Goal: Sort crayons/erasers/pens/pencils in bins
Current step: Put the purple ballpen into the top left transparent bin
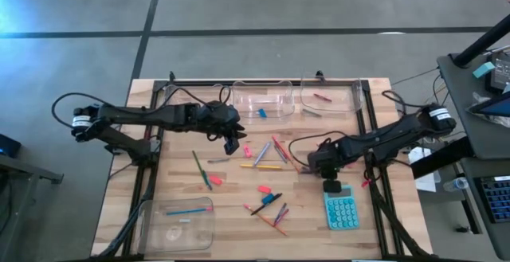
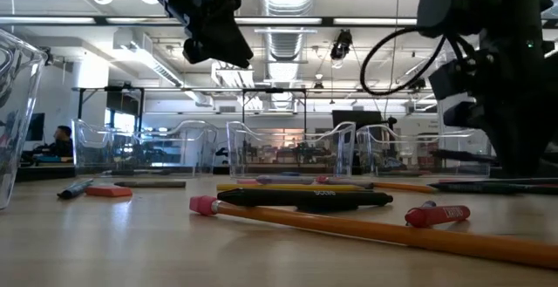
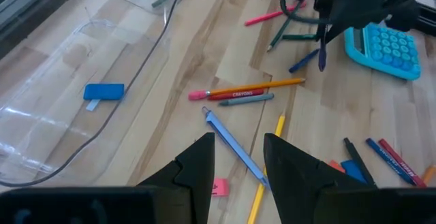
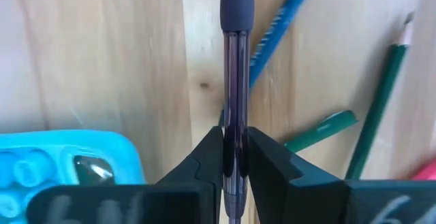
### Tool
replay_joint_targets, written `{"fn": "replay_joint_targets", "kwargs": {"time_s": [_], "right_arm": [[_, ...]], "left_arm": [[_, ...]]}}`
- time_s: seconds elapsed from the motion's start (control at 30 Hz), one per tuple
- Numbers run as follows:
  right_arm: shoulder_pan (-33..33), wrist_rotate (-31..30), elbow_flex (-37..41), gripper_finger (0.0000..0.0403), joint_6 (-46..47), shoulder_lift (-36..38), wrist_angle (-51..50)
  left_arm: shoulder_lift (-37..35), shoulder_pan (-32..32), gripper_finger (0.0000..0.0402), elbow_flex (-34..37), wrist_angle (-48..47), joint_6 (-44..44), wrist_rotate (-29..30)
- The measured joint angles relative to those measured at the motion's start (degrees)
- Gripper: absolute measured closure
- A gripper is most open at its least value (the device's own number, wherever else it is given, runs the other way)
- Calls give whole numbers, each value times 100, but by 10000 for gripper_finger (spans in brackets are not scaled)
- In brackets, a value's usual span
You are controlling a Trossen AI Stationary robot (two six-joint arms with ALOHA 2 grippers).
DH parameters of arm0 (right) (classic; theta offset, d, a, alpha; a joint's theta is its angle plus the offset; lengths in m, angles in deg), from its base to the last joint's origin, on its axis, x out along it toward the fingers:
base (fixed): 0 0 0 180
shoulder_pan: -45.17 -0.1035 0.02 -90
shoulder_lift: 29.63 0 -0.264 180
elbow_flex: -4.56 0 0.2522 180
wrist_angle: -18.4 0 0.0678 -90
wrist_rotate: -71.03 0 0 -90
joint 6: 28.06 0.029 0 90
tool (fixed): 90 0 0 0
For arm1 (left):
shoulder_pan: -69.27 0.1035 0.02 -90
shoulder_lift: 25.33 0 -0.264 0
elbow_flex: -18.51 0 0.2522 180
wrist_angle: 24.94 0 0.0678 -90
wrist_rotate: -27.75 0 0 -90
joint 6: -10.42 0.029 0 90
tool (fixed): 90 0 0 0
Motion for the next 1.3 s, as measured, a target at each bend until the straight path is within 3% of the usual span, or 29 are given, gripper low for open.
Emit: {"fn": "replay_joint_targets", "kwargs": {"time_s": [0.3, 0.6, 0.87, 1.03, 1.3], "right_arm": [[3, -271, 0, 358, -36, 869, 696], [31, -346, 7, 359, -774, 1310, 3402], [255, -750, 33, 359, -1358, 1079, 5159], [475, -752, 37, 359, -1365, 800, 5502], [581, -745, 37, 359, -1321, 405, 5803]], "left_arm": [[0, 0, 290, 103, 451, 25, -30], [48, -183, 290, 884, 3326, 422, -906], [462, -570, 290, 1193, 4866, 865, -918], [857, -844, 287, 1039, 5131, 1208, -919], [1241, -907, 217, 740, 5220, 1204, -602]]}}
